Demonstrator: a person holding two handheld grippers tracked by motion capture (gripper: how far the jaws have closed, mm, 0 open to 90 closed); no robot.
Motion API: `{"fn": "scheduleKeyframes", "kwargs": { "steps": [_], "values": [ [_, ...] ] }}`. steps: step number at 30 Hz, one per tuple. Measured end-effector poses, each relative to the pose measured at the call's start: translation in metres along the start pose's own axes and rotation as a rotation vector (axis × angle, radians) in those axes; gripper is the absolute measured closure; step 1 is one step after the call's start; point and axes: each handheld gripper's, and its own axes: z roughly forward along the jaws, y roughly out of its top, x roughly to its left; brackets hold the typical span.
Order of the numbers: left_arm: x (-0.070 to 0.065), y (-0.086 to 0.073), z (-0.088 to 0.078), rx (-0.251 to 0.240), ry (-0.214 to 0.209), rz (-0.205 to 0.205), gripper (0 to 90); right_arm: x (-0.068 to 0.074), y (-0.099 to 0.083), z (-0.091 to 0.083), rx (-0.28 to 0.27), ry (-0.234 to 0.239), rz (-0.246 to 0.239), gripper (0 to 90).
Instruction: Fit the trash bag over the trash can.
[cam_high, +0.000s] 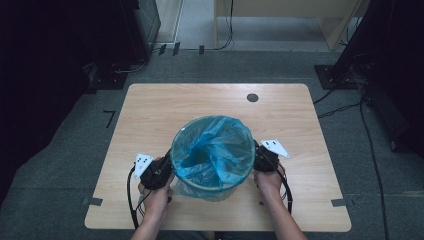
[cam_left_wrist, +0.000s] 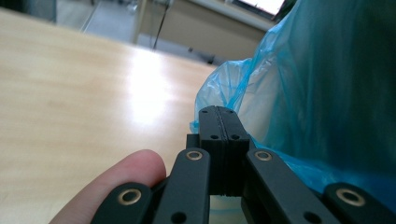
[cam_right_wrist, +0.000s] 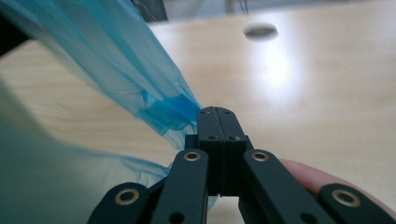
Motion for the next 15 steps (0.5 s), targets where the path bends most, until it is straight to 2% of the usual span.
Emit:
{"fn": "scheduleKeyframes", "kwargs": {
  "steps": [2,4,5,6,7,9,10,11,12,13,15],
  "values": [
    [0.007,-0.009,0.004,0.054,0.052,-0.007,89.9,-0.012,-0.011,0.006,0.063,-0.046,0.040,90.0],
    [0.012,-0.017,0.005,0.103,0.106,0.020,89.6,-0.021,-0.015,0.007,0.112,-0.068,0.098,90.0],
    [0.013,-0.020,0.005,0.112,0.122,0.035,87.9,-0.022,-0.014,0.005,0.112,-0.091,0.083,90.0],
    [0.014,-0.022,0.005,0.118,0.130,0.041,79.5,-0.021,-0.013,0.000,0.103,-0.099,0.031,82.6],
    [0.016,-0.023,0.003,0.121,0.128,0.036,79.5,-0.021,-0.013,0.000,0.103,-0.099,0.031,82.6],
    [0.023,-0.021,-0.004,0.100,0.101,0.007,65.7,-0.022,-0.011,-0.008,0.079,-0.064,-0.015,69.1],
    [0.025,-0.019,-0.007,0.088,0.094,-0.002,59.8,-0.024,-0.010,-0.014,0.062,-0.028,-0.027,66.8],
    [0.027,-0.017,-0.011,0.071,0.086,-0.011,56.1,-0.026,-0.008,-0.018,0.046,-0.027,-0.036,66.0],
    [0.030,-0.014,-0.016,0.055,0.079,-0.008,51.1,-0.032,-0.006,-0.031,-0.015,-0.001,-0.050,63.8],
    [0.032,-0.011,-0.023,0.035,0.070,0.004,51.1,-0.032,-0.006,-0.031,-0.015,-0.001,-0.050,63.8],
    [0.033,-0.008,-0.033,0.003,0.063,0.024,49.4,-0.037,-0.003,-0.047,-0.061,0.036,-0.064,61.3]
  ]
}}
